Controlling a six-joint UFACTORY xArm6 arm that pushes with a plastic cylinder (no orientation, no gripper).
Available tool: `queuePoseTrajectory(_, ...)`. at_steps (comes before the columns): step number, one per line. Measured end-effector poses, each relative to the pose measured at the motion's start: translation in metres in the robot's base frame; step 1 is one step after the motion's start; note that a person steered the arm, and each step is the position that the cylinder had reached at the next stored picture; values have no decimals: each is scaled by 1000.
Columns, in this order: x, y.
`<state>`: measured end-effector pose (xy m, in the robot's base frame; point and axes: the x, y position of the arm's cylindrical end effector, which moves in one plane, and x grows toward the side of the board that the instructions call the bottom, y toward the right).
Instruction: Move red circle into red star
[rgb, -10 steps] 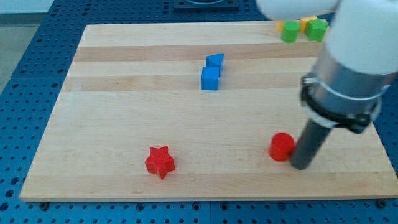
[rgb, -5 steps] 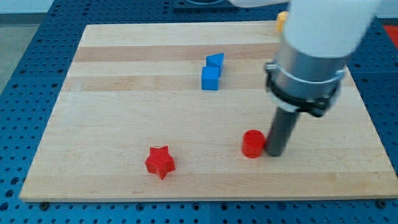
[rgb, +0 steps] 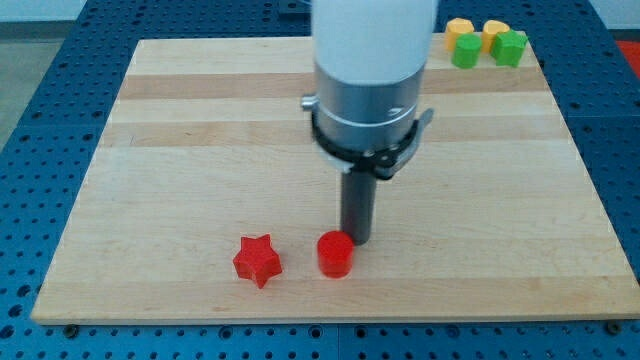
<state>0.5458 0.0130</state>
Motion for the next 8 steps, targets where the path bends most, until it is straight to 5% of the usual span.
queuePoseTrajectory(3,22,71)
queuePoseTrajectory(8,48,3)
